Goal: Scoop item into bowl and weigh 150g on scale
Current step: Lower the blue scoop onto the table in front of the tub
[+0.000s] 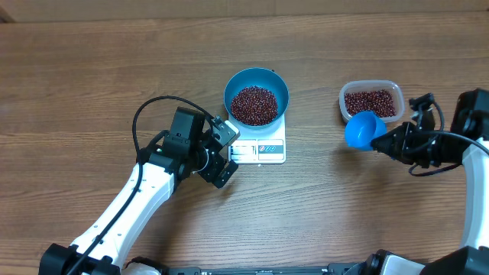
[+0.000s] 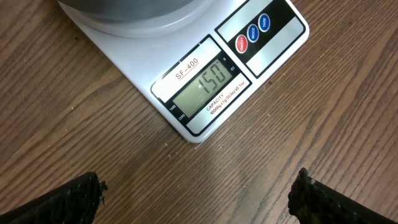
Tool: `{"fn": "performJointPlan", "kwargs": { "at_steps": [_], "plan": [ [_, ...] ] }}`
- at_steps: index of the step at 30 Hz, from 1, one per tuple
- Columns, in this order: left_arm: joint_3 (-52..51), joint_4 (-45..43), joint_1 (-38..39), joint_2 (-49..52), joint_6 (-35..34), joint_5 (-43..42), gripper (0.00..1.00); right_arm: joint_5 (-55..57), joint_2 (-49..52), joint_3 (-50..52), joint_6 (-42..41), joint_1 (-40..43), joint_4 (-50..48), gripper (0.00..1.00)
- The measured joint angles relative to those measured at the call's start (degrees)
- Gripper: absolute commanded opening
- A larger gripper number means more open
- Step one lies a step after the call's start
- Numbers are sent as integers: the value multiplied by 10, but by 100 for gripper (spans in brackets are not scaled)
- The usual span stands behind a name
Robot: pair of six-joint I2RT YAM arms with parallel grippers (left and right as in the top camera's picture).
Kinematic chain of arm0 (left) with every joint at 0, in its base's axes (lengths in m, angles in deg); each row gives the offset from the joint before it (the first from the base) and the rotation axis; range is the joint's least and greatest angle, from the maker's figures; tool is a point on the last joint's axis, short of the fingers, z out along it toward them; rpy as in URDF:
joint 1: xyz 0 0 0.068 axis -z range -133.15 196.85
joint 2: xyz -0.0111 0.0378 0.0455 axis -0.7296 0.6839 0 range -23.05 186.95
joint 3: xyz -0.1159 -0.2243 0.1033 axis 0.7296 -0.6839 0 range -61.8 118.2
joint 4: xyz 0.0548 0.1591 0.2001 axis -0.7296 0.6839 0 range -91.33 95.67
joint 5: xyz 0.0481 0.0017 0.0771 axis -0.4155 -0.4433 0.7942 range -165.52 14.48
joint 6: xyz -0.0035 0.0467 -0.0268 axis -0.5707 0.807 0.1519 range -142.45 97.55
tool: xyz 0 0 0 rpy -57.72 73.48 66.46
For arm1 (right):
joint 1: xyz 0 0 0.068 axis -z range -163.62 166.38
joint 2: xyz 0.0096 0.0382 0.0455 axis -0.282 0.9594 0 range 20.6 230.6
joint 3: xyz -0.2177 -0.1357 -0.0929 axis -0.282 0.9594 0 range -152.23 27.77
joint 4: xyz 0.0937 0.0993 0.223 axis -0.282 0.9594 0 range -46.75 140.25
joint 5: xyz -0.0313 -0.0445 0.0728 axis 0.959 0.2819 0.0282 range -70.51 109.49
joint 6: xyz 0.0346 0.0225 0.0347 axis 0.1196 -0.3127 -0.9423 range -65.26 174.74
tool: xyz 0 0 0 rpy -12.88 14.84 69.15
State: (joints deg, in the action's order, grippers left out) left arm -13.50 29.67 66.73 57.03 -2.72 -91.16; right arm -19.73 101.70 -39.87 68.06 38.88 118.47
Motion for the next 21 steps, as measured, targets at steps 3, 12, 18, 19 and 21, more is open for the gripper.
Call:
{"fn": "performJointPlan", "kwargs": {
  "at_steps": [3, 12, 18, 19, 21],
  "plan": [
    [0, 0, 0, 0, 0, 0, 100, -3, 4, 25, 0, 0, -31, 4],
    [0, 0, 0, 0, 0, 0, 99, -4, 19, 107, -16, 0, -95, 4],
    [0, 0, 0, 0, 0, 0, 100, -5, 57, 115, -37, 0, -134, 4],
    [0, 0, 0, 0, 0, 0, 100, -4, 65, 118, -39, 0, -137, 4],
    [0, 0, 0, 0, 0, 0, 99, -4, 78, 118, -41, 0, -137, 4]
  ]
}}
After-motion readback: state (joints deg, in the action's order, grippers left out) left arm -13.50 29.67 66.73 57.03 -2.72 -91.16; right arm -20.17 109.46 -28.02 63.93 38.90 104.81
